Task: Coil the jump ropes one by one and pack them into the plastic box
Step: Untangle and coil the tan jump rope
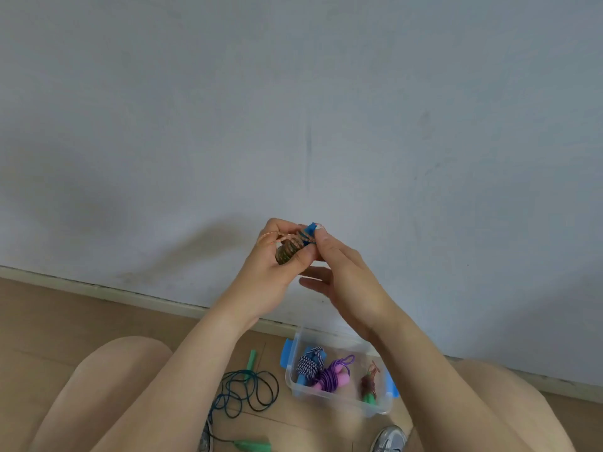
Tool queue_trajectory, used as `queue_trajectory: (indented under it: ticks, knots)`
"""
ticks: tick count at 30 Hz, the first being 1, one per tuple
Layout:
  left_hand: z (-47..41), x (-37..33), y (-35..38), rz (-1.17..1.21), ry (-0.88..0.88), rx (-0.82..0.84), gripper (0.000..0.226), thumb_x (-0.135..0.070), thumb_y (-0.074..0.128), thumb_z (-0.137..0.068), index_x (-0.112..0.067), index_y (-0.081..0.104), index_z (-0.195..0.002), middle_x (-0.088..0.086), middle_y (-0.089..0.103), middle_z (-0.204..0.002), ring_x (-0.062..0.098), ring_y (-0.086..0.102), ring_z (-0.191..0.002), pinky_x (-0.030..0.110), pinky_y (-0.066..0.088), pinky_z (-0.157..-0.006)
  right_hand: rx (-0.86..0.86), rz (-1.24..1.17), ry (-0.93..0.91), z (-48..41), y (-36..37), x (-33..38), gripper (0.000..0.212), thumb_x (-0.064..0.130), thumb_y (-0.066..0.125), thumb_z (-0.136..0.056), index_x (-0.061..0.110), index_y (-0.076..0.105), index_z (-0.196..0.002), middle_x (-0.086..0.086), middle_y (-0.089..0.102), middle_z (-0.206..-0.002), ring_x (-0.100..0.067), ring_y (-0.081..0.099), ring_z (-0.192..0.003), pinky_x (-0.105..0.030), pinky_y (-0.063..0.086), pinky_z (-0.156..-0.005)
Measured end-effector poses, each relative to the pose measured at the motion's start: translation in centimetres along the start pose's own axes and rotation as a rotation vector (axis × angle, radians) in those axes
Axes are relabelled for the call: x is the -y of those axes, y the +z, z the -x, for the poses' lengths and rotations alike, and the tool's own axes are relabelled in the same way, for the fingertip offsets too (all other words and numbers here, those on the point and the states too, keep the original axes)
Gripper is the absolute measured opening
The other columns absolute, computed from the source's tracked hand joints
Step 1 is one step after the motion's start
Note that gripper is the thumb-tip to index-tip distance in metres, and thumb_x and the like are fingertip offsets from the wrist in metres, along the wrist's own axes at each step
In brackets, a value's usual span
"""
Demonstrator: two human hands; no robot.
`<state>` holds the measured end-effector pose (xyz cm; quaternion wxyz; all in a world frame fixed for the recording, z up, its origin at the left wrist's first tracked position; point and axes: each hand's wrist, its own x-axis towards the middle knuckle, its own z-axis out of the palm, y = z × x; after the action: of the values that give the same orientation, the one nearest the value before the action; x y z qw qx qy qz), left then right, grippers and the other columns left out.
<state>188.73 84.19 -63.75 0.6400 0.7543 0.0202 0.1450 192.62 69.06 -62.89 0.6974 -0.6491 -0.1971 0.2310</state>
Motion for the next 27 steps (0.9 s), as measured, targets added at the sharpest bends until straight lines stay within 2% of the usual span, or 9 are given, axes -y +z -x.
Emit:
queue_trajectory:
  ticks: [3, 6, 9, 12, 15, 18, 22, 25, 27]
  knots:
    - [0.1, -0.2, 0.6, 0.052, 0.008, -0.035, 0.018, -0.027, 0.066, -0.103, -0.014, 0.06, -0.114, -0.013, 0.071, -0.096, 0.012, 0.073, -0.095, 0.032, 0.059, -0.085, 0.043, -0.173, -0.005, -0.2, 0.9, -0.4, 0.041, 0.049, 0.032, -0.114, 0.043, 0.055, -0.147, 0.001, 0.069, -0.138, -0.03, 0.067, -0.126, -0.052, 0.052, -0.111]
    - [0.6, -0.5, 1.4, 0.088, -0.022, -0.017, 0.016, -0.032, 0.053, -0.109, -0.018, 0.061, -0.112, -0.013, 0.071, -0.094, 0.01, 0.072, -0.095, 0.024, 0.056, -0.079, 0.005, -0.051, -0.097, -0.4, 1.1, -0.4, 0.04, 0.046, 0.027, -0.115, 0.053, 0.045, -0.15, 0.005, 0.071, -0.134, -0.024, 0.069, -0.118, -0.045, 0.056, -0.096]
    - [0.5, -0.5, 1.6, 0.116, -0.13, -0.04, 0.037, -0.042, 0.038, -0.112, -0.018, 0.065, -0.119, 0.001, 0.072, -0.109, 0.013, 0.069, -0.104, 0.018, 0.055, -0.083, -0.067, 0.102, -0.187, -0.5, 0.7, -0.4, 0.04, 0.044, 0.026, -0.115, 0.045, 0.046, -0.15, -0.002, 0.071, -0.121, -0.018, 0.069, -0.094, -0.037, 0.053, -0.073]
    - [-0.3, -0.5, 1.0, 0.127, -0.189, -0.126, 0.041, -0.04, 0.039, -0.113, -0.019, 0.074, -0.106, -0.007, 0.074, -0.09, 0.006, 0.067, -0.087, 0.02, 0.051, -0.079, -0.065, 0.255, -0.258, -0.3, 0.9, -0.5, 0.039, 0.034, 0.03, -0.116, 0.032, 0.049, -0.15, 0.004, 0.072, -0.117, -0.009, 0.07, -0.094, -0.026, 0.055, -0.075]
    - [-0.6, -0.1, 0.3, 0.16, -0.207, -0.154, 0.036, -0.037, 0.051, -0.111, -0.02, 0.079, -0.094, 0.001, 0.069, -0.081, 0.016, 0.063, -0.08, 0.037, 0.051, -0.078, -0.046, 0.323, -0.271, -0.3, 1.3, -1.2, 0.039, 0.039, 0.031, -0.115, 0.034, 0.049, -0.15, 0.003, 0.071, -0.117, -0.023, 0.07, -0.098, -0.039, 0.06, -0.08]
    - [-0.8, 0.1, -0.2, 0.207, -0.218, -0.25, 0.018, -0.028, 0.069, -0.102, -0.014, 0.081, -0.102, 0.006, 0.066, -0.071, 0.015, 0.057, -0.063, 0.033, 0.052, -0.066, -0.065, 0.386, -0.265, -0.4, 1.1, -1.6, 0.039, 0.043, 0.031, -0.115, 0.037, 0.048, -0.149, -0.001, 0.071, -0.108, -0.032, 0.066, -0.09, -0.052, 0.058, -0.083]
    - [-0.7, 0.0, -0.4, 0.302, -0.267, -0.385, 0.026, -0.019, 0.082, -0.091, -0.006, 0.074, -0.112, 0.01, 0.078, -0.08, 0.015, 0.074, -0.069, 0.026, 0.061, -0.067, -0.106, 0.448, -0.251, -0.4, 1.3, -1.9, 0.039, 0.044, 0.03, -0.114, 0.038, 0.047, -0.149, -0.004, 0.072, -0.103, -0.023, 0.066, -0.087, -0.043, 0.058, -0.083]
    - [-0.8, -0.5, -0.7, 0.498, -0.349, -0.314, 0.016, 0.0, 0.069, -0.098, 0.001, 0.068, -0.115, 0.018, 0.078, -0.101, 0.02, 0.08, -0.088, 0.025, 0.063, -0.074, -0.155, 0.505, -0.253, -0.7, 1.1, -2.3, 0.04, 0.045, 0.03, -0.113, 0.038, 0.046, -0.149, 0.002, 0.068, -0.088, -0.006, 0.062, -0.079, -0.026, 0.053, -0.078]
    - [-0.9, -1.1, -1.1, 0.645, -0.417, -0.224, 0.021, 0.015, 0.056, -0.1, 0.007, 0.065, -0.117, 0.024, 0.076, -0.11, 0.024, 0.08, -0.096, 0.027, 0.064, -0.077, -0.189, 0.529, -0.24, -0.9, 0.9, -2.5, 0.038, 0.043, 0.031, -0.114, 0.036, 0.048, -0.147, 0.006, 0.064, -0.081, -0.003, 0.06, -0.074, -0.023, 0.051, -0.074]
